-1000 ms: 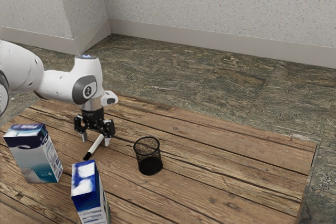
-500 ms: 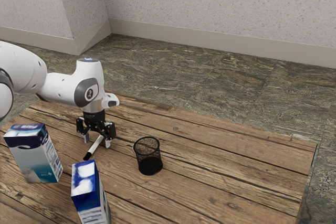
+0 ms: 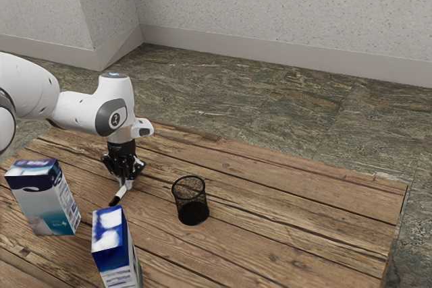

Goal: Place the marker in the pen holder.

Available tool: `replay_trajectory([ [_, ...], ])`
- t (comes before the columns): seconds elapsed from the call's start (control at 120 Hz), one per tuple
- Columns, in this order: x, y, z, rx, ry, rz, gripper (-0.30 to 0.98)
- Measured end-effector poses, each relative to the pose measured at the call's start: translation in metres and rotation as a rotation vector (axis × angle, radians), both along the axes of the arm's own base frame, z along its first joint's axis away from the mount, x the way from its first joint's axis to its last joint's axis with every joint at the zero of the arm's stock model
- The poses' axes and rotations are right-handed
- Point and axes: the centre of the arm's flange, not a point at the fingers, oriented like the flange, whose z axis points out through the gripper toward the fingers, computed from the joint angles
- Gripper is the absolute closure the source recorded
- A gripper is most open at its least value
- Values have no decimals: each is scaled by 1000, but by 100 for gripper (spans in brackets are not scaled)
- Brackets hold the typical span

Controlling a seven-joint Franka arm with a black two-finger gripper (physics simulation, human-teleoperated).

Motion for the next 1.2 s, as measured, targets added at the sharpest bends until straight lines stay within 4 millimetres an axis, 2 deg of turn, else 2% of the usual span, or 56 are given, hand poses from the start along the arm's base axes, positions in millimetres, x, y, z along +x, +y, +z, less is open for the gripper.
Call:
replay_trajectory([
  [0.067, 0, 0, 0, 5, 0, -2, 74],
  [0.117, 1, 0, 9, 10, -14, -4, 75],
  [0.217, 4, -2, 32, 30, -49, -18, 77],
  [0.292, 7, -7, 60, 59, -90, -49, 78],
  [0.4, 12, -38, 118, 121, -183, -151, 79],
  [0.483, 9, -66, 157, 166, -271, -235, 79],
  [0.633, -12, -118, 199, 257, -461, -417, 79],
  [0.717, -20, -145, 202, 273, -575, -512, 79],
  [0.867, -23, -191, 223, 231, -797, -608, 79],
  [0.933, -30, -210, 220, 196, -848, -618, 79],
  [1.008, -49, -227, 214, 158, -879, -608, 79],
  [1.067, -65, -230, 211, 137, -892, -578, 79],
  [1.142, -86, -218, 196, 122, -877, -508, 79],
  [1.2, -93, -213, 187, 109, -868, -461, 79],
])
